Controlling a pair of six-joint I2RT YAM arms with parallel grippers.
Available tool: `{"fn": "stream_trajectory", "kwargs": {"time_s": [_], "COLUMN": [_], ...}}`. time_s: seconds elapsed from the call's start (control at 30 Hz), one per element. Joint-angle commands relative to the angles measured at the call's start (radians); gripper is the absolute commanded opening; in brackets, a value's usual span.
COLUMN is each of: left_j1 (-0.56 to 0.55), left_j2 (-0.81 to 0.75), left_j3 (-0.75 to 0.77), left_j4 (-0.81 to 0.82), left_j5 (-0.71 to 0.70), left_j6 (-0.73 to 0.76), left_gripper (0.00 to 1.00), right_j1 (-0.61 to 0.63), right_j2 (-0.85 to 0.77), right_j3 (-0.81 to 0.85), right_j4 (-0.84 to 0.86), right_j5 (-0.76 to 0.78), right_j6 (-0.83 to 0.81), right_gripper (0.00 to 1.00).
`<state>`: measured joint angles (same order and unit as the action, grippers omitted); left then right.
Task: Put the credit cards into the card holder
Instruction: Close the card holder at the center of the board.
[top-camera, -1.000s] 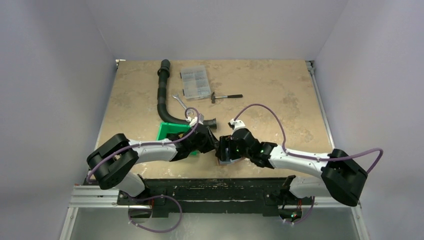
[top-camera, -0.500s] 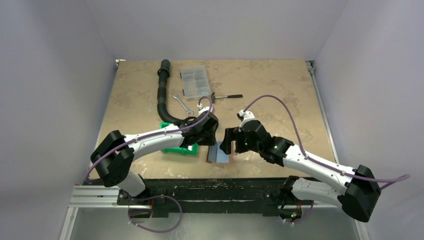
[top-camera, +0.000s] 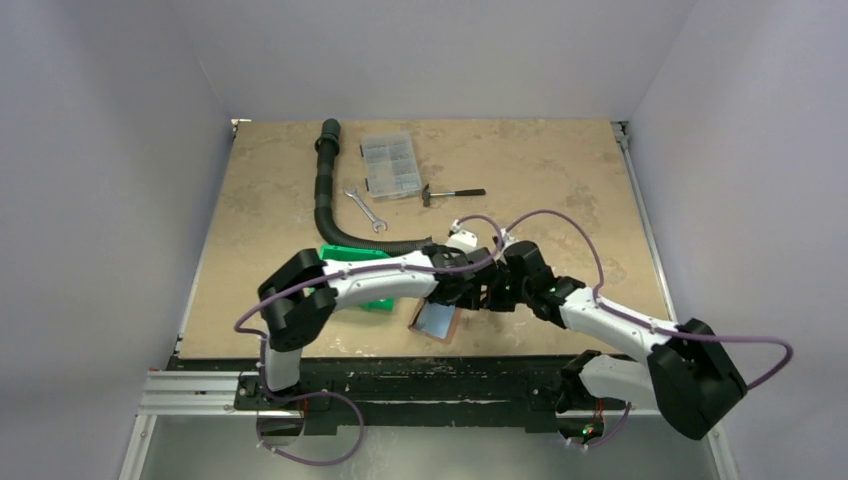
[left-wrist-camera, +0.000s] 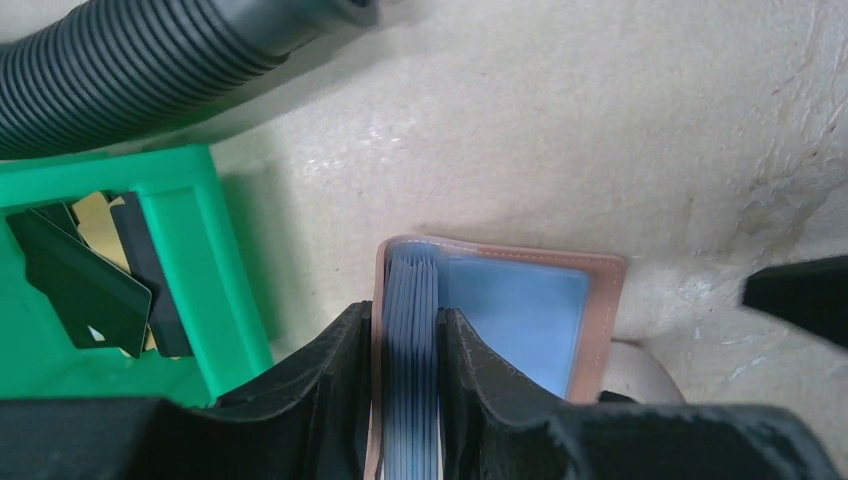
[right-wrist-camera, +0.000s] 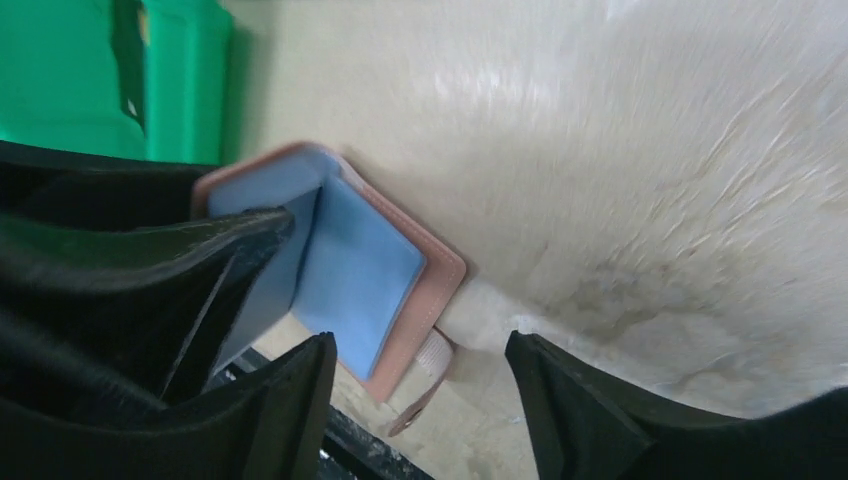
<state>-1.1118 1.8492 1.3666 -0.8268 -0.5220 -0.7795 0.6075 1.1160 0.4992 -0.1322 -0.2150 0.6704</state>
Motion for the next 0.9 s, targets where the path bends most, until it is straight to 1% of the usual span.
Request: {"fn": "stream_trajectory", "kwargs": {"time_s": [0.0,0.1,0.23,0.3,0.37,0.43,0.67,0.8,0.87], "left_j1": [-0.07,-0.091,-0.106,-0.108,-0.108,-0.107,-0.096,-0.091,-0.083], "left_j2": [0.113,0.149,0.171,0.163,0.143,0.127,0.066,0.019,-0.015], "left_j3": [0.126,0.157,0.18,0.176,0.161,0.155,0.098,0.059,0.027], "left_j4": [-0.15,-0.152,-0.148,-0.128,-0.087,-0.061,0.083,0.138,0.177], "left_j5": [-0.142,-0.138,-0.118,-0.092,-0.053,-0.021,0.128,0.162,0.186], "left_j6": [-0.023,-0.02,-0.016,-0.013,-0.001,0.003,0.014,0.008,0.002], "left_gripper": [0.03,0.05,0.11,0.12,0.17,0.2,0.3,0.37,0.42], "right_j1": [-0.005,-0.007,-0.013,-0.016,-0.02,-0.021,-0.023,-0.023,-0.023], "right_j2": [0.073,0.104,0.166,0.199,0.224,0.233,0.267,0.287,0.284], "right_j3": [-0.083,-0.12,-0.16,-0.179,-0.19,-0.192,-0.186,-0.187,-0.192], "right_j4": [0.19,0.25,0.331,0.384,0.426,0.446,0.478,0.494,0.493], "right_j5": [-0.172,-0.166,-0.166,-0.183,-0.198,-0.2,-0.203,-0.209,-0.208], "right_j6": [0.074,0.087,0.102,0.117,0.132,0.138,0.136,0.141,0.142], "right_gripper": [0.68,0.58,0.43,0.38,0.34,0.32,0.3,0.28,0.28]}}
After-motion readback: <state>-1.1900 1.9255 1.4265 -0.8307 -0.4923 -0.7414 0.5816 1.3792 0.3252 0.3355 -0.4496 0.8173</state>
